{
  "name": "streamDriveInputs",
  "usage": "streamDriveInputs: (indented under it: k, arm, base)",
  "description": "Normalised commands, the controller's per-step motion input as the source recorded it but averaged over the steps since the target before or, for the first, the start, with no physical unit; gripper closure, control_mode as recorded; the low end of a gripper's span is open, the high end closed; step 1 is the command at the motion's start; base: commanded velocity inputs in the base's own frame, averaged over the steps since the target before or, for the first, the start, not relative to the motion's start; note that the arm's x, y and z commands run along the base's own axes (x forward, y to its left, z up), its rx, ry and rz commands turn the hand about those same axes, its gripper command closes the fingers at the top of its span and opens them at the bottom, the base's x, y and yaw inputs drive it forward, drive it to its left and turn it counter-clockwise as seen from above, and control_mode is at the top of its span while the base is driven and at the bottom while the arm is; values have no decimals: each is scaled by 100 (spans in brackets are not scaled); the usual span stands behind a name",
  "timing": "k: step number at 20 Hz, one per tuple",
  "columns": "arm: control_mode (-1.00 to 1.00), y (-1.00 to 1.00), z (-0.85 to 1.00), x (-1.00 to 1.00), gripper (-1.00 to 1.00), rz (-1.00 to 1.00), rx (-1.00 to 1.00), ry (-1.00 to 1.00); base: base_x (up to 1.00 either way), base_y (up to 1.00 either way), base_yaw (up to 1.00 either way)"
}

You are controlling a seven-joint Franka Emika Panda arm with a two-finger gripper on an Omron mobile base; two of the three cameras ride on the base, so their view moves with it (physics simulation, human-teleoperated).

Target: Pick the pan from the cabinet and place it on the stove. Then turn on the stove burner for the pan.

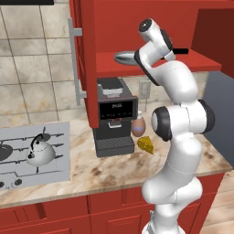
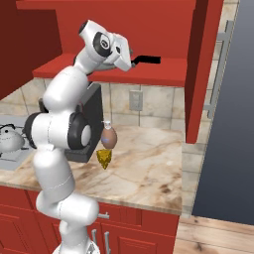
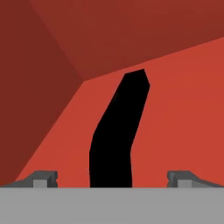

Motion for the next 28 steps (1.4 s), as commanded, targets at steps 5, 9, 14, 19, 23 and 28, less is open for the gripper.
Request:
streamDriveInputs:
  k: [5, 9, 14, 19, 23, 28]
  arm:
    - [-100, 0, 0, 12, -100, -7, 0, 0]
    - [-100, 0, 0, 13, -100, -7, 0, 0]
    - [-100, -1, -1, 17, -100, -5, 0, 2]
    - [-100, -7, -9, 9, -100, 0, 0, 3]
    - [-100, -11, -12, 11, -100, 0, 0, 7]
    - [-100, -22, -10, 8, -100, 0, 0, 7]
  base:
    - [0, 0, 0]
    - [0, 0, 0]
    - [0, 0, 0]
    - [0, 0, 0]
    - [0, 0, 0]
    - [0, 0, 0]
